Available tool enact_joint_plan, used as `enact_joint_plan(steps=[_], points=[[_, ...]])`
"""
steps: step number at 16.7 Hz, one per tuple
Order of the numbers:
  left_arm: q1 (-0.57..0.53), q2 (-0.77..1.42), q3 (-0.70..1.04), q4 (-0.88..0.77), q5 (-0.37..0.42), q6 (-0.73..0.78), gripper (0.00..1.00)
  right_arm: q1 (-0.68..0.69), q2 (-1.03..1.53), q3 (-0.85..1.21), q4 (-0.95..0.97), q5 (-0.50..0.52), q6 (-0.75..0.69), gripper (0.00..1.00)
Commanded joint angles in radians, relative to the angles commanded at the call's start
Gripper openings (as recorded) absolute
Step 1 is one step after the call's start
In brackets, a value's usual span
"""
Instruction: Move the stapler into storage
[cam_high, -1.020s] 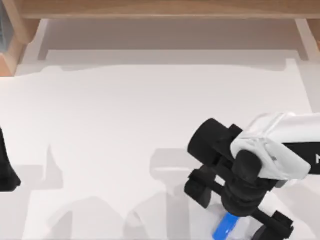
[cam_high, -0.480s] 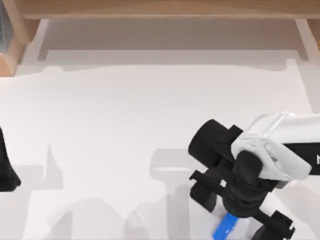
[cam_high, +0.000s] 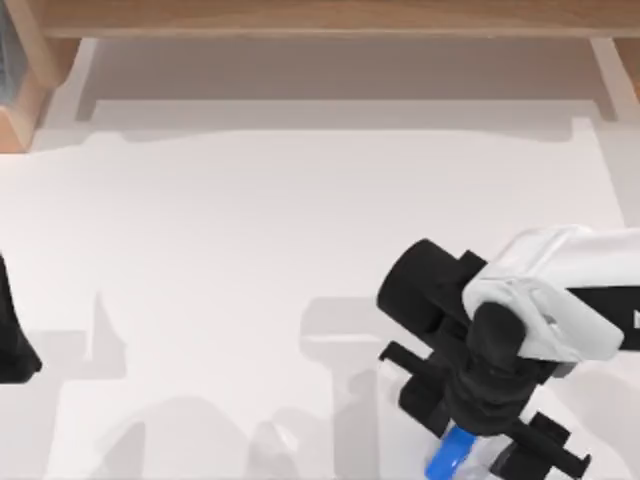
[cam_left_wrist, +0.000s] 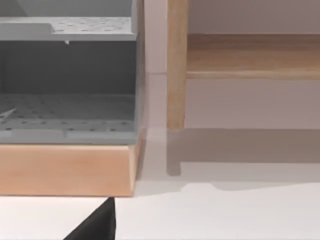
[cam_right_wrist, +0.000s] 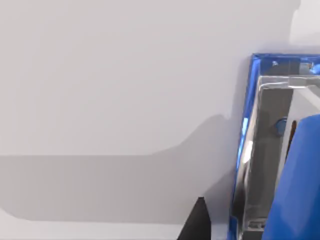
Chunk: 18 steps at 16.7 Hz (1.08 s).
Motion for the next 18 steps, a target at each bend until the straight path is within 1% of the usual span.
enact_joint_plan(steps=[7,15,18], points=[[0.0,0.0,0.0,0.0,0.0,0.0,1.0,0.0,0.0,0.0,0.0,0.0,0.0,0.0],[0.0,0.0,0.0,0.0,0.0,0.0,1.0,-0.002,-0.078,0.06,-0.142,0.0,-0.014,0.0],[0.0,0.0,0.0,0.0,0.0,0.0,1.0,-0.002,-0.084,0.064,-0.151,0.0,-0.014,0.0]])
